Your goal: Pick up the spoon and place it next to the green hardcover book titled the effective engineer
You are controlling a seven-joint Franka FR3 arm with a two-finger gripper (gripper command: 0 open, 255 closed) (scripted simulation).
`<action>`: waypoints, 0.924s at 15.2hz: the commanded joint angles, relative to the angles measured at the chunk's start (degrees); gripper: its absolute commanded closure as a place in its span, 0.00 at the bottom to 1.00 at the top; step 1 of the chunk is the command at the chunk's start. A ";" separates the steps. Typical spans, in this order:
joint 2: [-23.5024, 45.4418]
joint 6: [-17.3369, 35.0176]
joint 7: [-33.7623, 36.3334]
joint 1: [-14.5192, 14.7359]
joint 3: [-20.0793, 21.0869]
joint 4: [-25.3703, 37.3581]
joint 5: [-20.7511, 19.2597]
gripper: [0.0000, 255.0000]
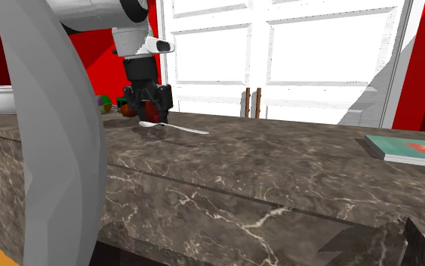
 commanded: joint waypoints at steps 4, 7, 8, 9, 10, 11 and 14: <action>-2.27 -4.37 -1.04 0.44 -0.72 2.22 1.02 1.00; -4.42 -4.69 -4.58 -0.11 -3.22 0.54 1.61 1.00; -5.25 -4.56 -6.26 -0.46 -4.42 -0.37 1.75 1.00; -6.02 -4.44 -7.91 -0.82 -5.64 -1.22 1.81 1.00; -6.72 -4.33 -9.54 -1.21 -6.86 -2.01 1.80 1.00; -7.36 -4.22 -11.17 -1.65 -8.08 -2.73 1.75 1.00; -8.87 -3.92 -15.98 -3.16 -11.71 -4.47 1.29 1.00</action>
